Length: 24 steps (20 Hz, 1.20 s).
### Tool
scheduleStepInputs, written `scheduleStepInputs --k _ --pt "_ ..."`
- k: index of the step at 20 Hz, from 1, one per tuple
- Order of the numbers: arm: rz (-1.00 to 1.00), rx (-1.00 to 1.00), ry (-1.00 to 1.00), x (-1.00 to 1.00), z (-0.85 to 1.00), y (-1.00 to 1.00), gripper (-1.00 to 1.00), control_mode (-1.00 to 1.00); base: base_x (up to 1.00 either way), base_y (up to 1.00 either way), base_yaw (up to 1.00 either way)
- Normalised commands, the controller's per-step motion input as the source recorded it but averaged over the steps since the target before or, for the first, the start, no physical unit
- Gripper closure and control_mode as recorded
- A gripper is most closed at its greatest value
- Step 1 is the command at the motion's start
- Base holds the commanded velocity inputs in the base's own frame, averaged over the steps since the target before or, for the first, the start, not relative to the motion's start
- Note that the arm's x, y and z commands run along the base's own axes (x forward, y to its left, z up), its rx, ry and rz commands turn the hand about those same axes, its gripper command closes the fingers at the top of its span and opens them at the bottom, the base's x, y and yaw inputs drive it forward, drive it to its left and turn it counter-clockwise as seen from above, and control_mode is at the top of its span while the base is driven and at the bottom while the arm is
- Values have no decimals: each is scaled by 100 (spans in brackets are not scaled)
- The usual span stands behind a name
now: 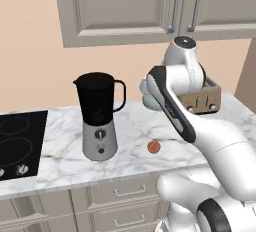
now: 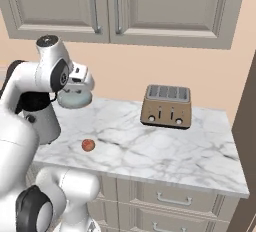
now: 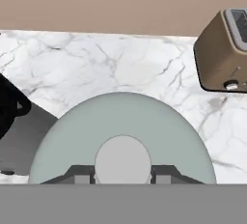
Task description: Open the blender lid, put the peach in the blender, close the lid, and start the blender.
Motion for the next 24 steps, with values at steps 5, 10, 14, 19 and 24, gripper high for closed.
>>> scheduleStepInputs --k 5,10,14,19,24 --pt "0 0 8 17 -97 -100 100 -100 0 0 0" --pt "0 0 9 41 -83 -87 100 -100 0 0 0" --pt "0 0 13 59 -80 -62 100 -100 0 0 0" --pt "0 -3 11 65 -70 -22 100 -100 0 0 0" --pt "0 0 0 18 -40 -5 100 -100 0 0 0"
